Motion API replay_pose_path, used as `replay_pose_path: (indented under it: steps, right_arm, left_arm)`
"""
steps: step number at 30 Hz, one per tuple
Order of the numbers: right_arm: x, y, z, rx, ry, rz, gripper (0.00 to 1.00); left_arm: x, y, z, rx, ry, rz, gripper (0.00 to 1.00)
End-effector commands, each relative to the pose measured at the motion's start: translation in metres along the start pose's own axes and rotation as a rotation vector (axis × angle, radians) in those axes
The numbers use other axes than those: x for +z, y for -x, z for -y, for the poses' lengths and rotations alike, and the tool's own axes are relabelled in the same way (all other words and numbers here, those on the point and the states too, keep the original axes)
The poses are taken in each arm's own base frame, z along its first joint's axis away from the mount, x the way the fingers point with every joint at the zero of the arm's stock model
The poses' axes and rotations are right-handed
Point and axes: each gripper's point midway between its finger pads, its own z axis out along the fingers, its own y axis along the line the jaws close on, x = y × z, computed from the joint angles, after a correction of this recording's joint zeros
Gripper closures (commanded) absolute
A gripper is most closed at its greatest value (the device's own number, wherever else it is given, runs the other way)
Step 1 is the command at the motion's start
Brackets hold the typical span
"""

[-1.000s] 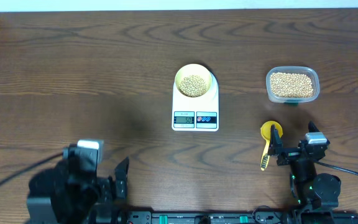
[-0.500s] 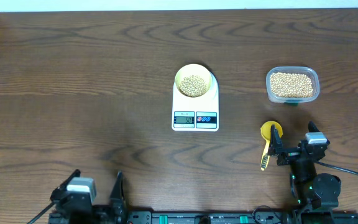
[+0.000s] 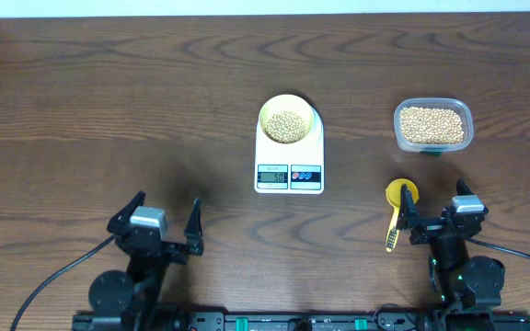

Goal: Scoop item into bowl and weigh 50g on scale

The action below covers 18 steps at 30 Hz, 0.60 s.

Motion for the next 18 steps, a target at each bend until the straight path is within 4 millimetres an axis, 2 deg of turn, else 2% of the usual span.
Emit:
replay_pose_path:
  steps: [1,11,15,18]
  right_arm:
    - [0.0,-0.001,0.002,0.007,-0.011,0.0,0.01]
    - [0.0,-0.001,0.002,0.007,-0.011,-0.001,0.01]
    - [0.0,-0.001,0.002,0.007,-0.011,-0.001,0.01]
    - [0.0,-0.001,0.002,0.007,-0.011,-0.001,0.01]
  left_arm:
    - [0.013,-0.015,-0.002,0.016,-0.006,0.014,0.02]
    - [0.034,-0.044,-0.016,0.021,0.054,0.049,0.02]
    - [0.036,-0.054,-0.034,0.018,0.153,0.046,0.02]
    - [0.035,-0.054,-0.042,0.017,0.2,0.047,0.02]
